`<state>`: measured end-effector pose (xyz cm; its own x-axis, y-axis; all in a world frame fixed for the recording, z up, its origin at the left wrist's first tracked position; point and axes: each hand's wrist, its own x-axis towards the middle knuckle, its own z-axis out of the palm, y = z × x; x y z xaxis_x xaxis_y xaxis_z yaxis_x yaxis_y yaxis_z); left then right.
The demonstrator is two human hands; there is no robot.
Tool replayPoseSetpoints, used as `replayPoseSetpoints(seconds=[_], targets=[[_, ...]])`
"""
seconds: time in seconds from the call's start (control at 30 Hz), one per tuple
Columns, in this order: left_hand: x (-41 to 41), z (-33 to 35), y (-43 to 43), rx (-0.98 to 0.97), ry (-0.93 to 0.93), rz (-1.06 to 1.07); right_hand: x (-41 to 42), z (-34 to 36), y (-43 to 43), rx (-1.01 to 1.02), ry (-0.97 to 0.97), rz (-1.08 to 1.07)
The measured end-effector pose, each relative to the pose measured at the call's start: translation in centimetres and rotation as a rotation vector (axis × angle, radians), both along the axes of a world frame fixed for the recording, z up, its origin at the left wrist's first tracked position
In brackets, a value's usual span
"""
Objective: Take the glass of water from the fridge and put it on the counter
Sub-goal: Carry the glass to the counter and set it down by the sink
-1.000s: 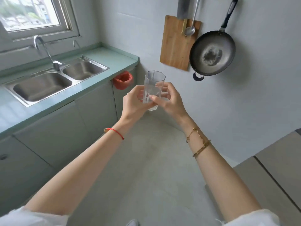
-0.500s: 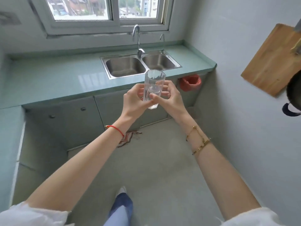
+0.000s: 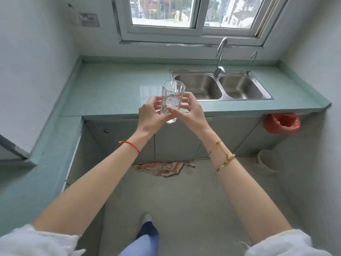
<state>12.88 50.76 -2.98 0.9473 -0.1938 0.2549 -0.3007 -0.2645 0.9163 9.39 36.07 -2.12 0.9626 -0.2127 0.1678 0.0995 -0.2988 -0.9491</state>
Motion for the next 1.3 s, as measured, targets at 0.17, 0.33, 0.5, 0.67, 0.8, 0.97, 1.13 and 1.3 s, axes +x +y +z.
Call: replayPoseSetpoints(seconds=[0.17, 0.33, 0.5, 0.67, 0.8, 0.97, 1.13, 1.3], targets=[[8.3, -0.6, 2.7, 0.009, 0.016, 0.056, 8.9, -0.4, 2.5, 0.033, 0.01, 0.069], [15.5, -1.8, 4.5, 0.034, 0.039, 0.069, 16.5, -1.3, 3.6, 0.026, 0.046, 0.127], [22.7, -3.5, 4.8, 0.043, 0.086, 0.087, 24.1, -2.7, 3.5, 0.032, 0.082, 0.187], [29.8, -5.2, 4.0, 0.043, 0.105, 0.145, 31.7, -3.9, 2.8, 0.032, 0.116, 0.232], [34.5, -6.9, 3.3, 0.025, 0.128, 0.187, 37.0, -5.3, 2.3, 0.022, 0.13, 0.27], [39.8, -9.9, 2.8, 0.019, 0.18, 0.228, 42.5, -8.1, 1.9, 0.026, 0.171, 0.286], [43.9, -13.3, 3.2, 0.028, 0.247, 0.243, 47.1, -11.7, 2.5, 0.046, 0.225, 0.309], [46.3, -16.8, 3.9, 0.02, 0.292, 0.254, 49.7, -15.1, 3.4, 0.067, 0.279, 0.307]])
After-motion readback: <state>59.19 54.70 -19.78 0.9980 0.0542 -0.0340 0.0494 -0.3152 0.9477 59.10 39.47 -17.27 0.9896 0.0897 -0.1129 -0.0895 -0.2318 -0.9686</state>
